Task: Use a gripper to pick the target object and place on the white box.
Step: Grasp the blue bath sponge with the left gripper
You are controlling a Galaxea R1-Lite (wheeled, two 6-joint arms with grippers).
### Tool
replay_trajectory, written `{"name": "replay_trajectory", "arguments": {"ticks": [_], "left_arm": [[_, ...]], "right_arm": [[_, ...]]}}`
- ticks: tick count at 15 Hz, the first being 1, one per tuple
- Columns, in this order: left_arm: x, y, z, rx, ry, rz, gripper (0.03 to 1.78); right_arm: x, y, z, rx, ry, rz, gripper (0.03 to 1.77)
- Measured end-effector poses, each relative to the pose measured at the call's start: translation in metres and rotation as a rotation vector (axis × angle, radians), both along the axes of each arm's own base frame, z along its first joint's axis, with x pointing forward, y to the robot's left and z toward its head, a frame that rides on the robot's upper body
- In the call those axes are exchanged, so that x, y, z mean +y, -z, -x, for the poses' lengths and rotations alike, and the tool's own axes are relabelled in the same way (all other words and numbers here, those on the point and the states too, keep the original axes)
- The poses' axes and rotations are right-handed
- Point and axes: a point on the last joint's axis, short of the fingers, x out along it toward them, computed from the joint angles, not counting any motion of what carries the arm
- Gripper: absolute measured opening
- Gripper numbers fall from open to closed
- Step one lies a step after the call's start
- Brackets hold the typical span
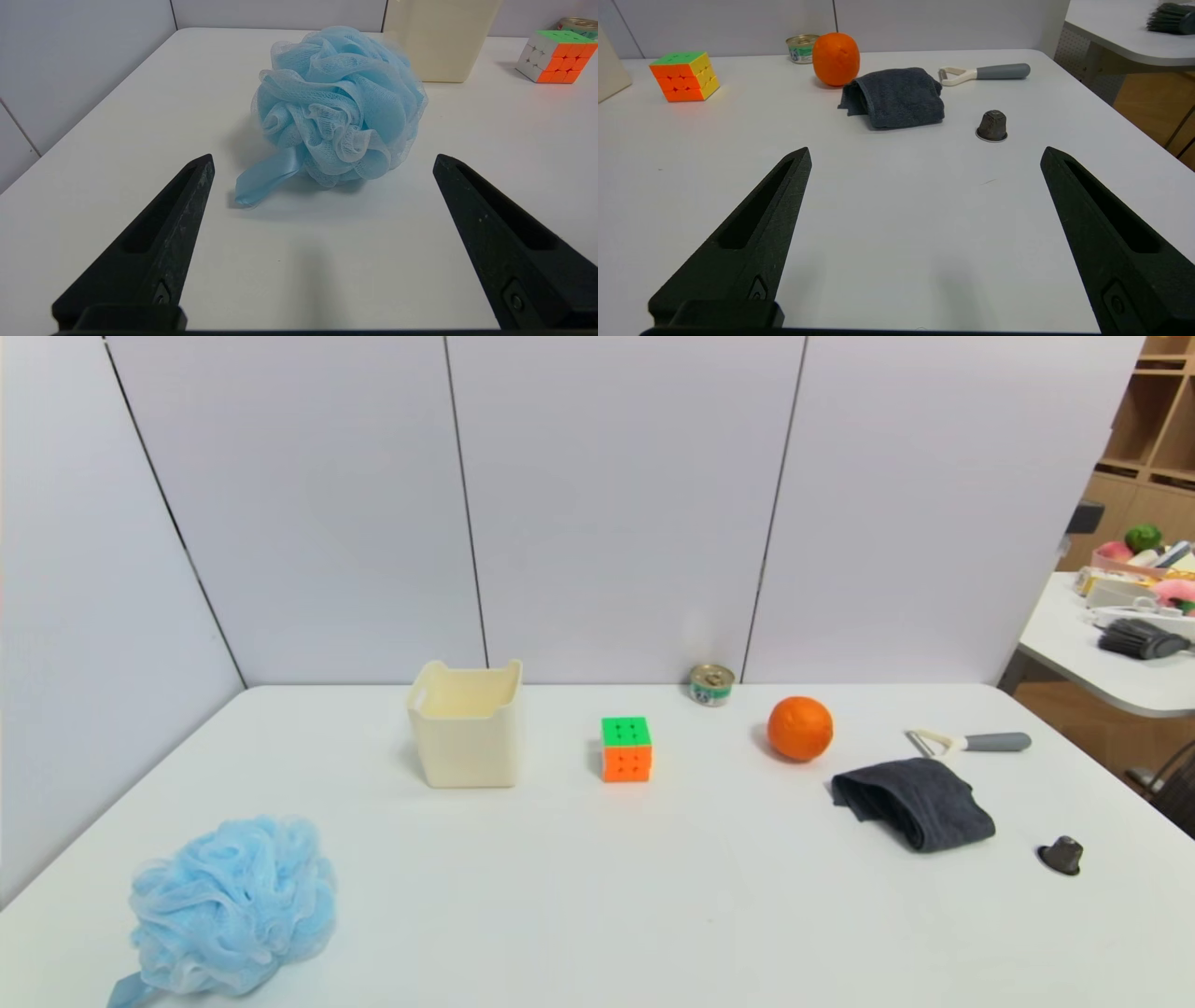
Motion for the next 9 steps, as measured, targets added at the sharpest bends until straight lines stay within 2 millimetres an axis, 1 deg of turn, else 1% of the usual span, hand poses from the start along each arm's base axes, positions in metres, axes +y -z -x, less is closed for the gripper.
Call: {"name": "replay_trajectory", "arguments": {"ticks": [6, 9], "left_arm": [[0.0000, -0.0001, -0.0003, 0.004, -0.001, 0.004, 1.69], [0.0000, 0.0010, -0.0007, 0.054, -0.008, 0.005, 1.69]], "right_arm": [[0.0000, 0.0000, 0.0000, 0.000, 0.000, 0.000, 1.70], [0.0000, 0.0000, 0.0000, 0.000, 0.000, 0.000, 1.70]]}}
